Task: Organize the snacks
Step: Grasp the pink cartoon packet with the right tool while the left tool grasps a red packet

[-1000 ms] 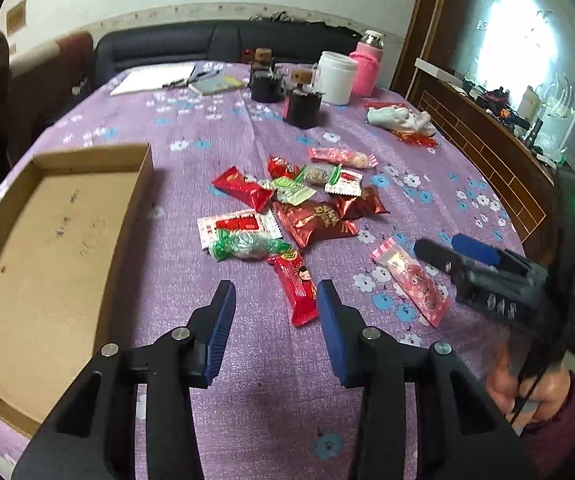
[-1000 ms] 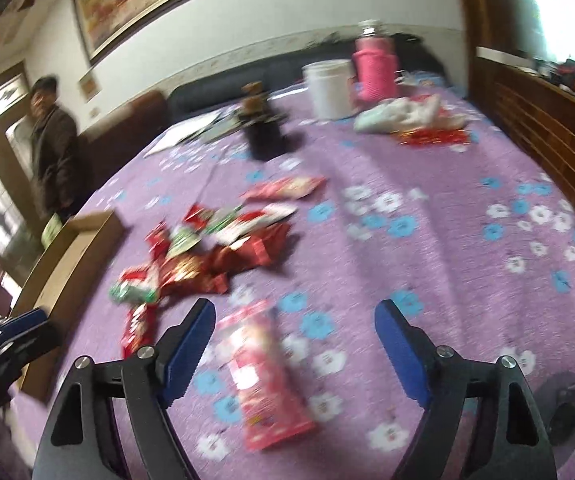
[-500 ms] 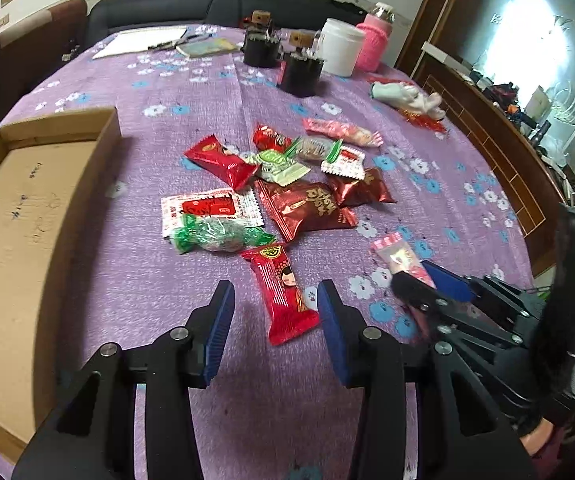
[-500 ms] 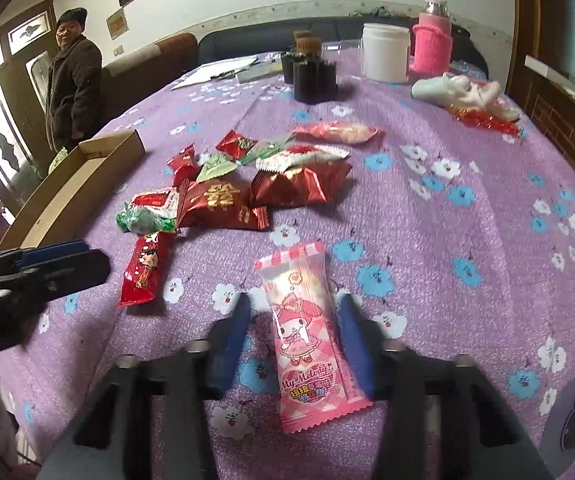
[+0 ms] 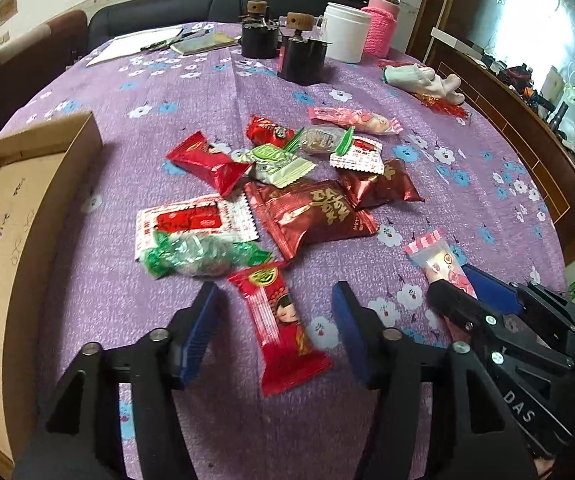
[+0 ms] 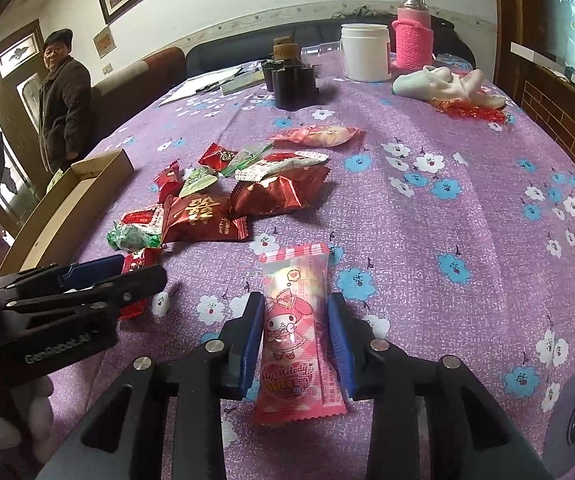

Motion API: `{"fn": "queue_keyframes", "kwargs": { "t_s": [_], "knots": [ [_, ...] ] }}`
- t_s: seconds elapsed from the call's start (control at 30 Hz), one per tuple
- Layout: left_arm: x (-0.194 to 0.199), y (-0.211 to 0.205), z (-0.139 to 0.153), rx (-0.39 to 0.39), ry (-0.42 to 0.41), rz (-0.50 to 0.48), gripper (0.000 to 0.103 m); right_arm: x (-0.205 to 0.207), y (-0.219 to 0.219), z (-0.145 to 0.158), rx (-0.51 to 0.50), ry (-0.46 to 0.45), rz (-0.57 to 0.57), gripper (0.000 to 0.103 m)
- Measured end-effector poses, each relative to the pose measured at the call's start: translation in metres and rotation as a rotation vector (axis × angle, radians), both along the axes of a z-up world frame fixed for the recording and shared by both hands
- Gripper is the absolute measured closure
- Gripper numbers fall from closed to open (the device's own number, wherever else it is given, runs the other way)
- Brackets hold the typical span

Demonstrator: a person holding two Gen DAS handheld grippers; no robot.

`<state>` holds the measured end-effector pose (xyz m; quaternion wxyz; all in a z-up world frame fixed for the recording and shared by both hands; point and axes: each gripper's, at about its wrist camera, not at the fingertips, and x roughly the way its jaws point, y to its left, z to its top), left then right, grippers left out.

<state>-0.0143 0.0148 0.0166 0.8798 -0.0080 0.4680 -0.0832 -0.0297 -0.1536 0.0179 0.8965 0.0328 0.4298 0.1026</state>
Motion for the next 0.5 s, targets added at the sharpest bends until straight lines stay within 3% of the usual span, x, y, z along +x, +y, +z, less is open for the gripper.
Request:
{"fn": "queue_keyframes", "kwargs": {
  "t_s": [0.07,0.1,0.13,0.17,0.5],
  "knots": [
    [0.000,-0.006,-0.001,0.042,-0.016,-0.012,0.045,0.000,0.000,0.000,0.003,0.000,0.000,0.067],
    [-0.001,-0.008,-0.002,0.059,-0.022,-0.018,0.050,0.000,0.000,0.000,0.003,-0.001,0.000,0.067],
    [-0.002,-0.009,-0.001,0.070,-0.031,-0.021,0.074,0.000,0.000,0.000,0.004,-0.001,0.001,0.067],
    [-0.002,-0.009,0.000,0.079,-0.037,-0.029,0.087,0.000,0.000,-0.001,0.005,-0.001,0.001,0.067],
    [-0.024,0.017,0.023,-0.044,-0.043,-0.037,0.086,0.000,0.000,-0.002,0.007,-0.003,0.006,0.065]
  ]
}}
